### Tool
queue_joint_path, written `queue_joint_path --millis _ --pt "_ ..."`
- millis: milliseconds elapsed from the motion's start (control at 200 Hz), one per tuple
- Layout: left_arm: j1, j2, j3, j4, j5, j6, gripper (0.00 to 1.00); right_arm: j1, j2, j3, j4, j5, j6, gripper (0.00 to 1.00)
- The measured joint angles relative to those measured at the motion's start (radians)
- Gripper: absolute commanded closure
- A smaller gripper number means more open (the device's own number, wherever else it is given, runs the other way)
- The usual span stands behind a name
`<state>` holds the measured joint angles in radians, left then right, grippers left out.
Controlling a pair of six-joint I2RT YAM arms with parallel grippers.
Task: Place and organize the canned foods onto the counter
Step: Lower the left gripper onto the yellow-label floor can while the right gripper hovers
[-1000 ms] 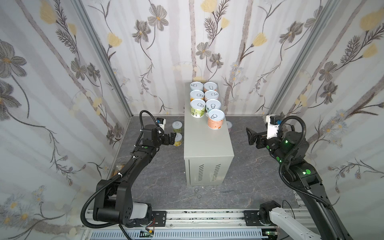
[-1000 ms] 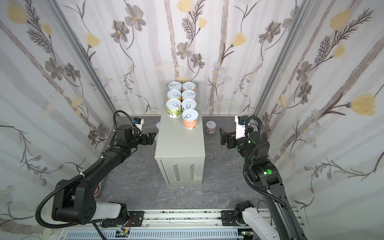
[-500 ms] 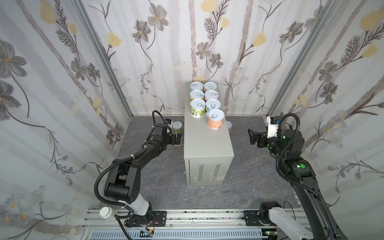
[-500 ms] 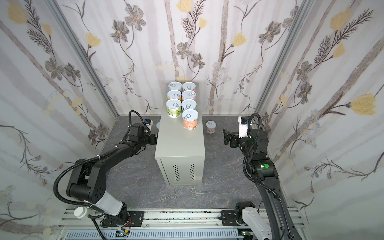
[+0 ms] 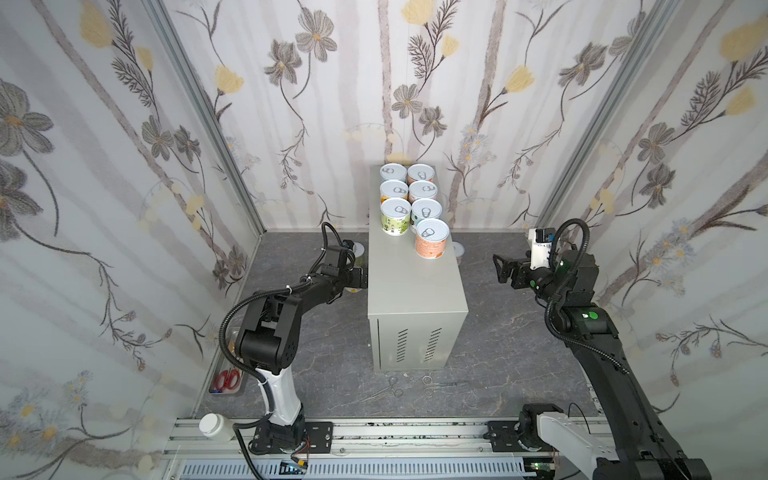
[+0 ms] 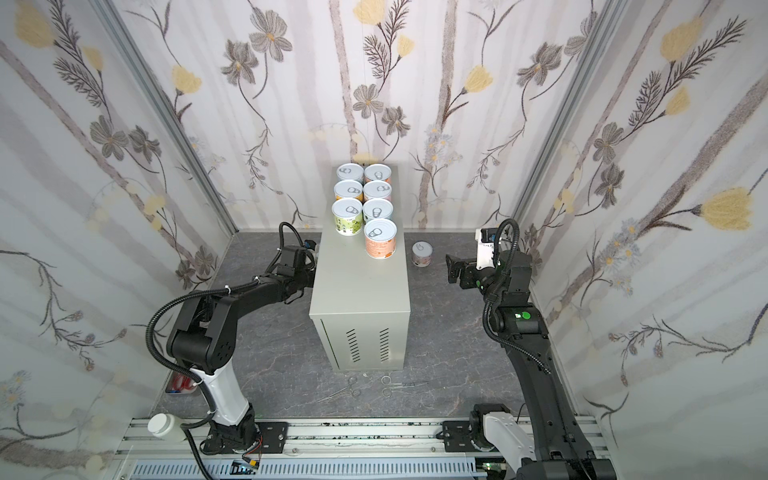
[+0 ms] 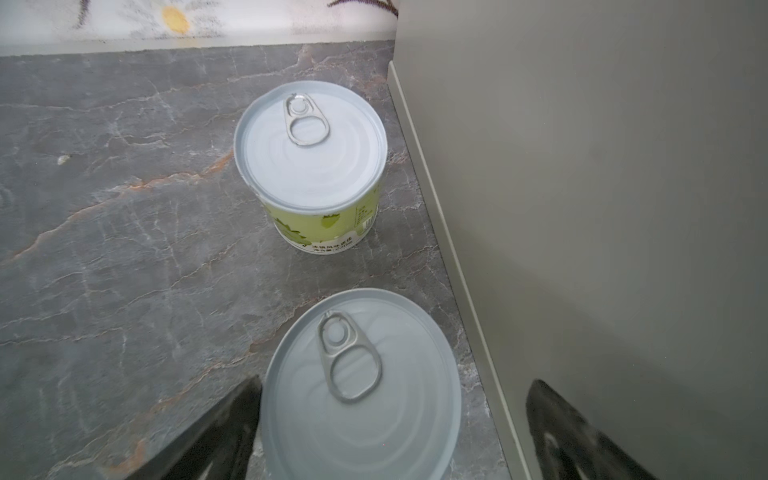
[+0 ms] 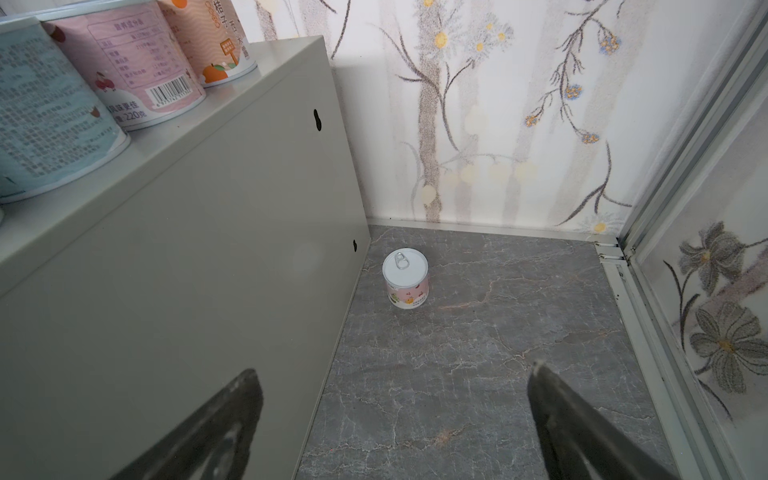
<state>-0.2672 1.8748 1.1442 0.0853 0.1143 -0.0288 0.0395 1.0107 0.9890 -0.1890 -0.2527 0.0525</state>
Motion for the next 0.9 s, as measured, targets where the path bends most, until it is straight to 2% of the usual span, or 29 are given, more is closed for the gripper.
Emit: queue_joint_path --millis 185,490,899 --pt "0.0 0.075 0.06 -0.023 -0.017 0.004 0.0 -0.008 0.046 0.0 0.03 -0.029 0.002 0.0" --pt "0.0 0.123 0.122 -0.068 -0.033 0.026 0.0 -0.013 0.123 0.002 0.083 -0.067 0.011 0.0" --pt "0.003 0.177 0.198 -0.143 -0.048 0.029 0.1 -0.016 0.245 0.098 0.096 -0.119 -0.008 0.0"
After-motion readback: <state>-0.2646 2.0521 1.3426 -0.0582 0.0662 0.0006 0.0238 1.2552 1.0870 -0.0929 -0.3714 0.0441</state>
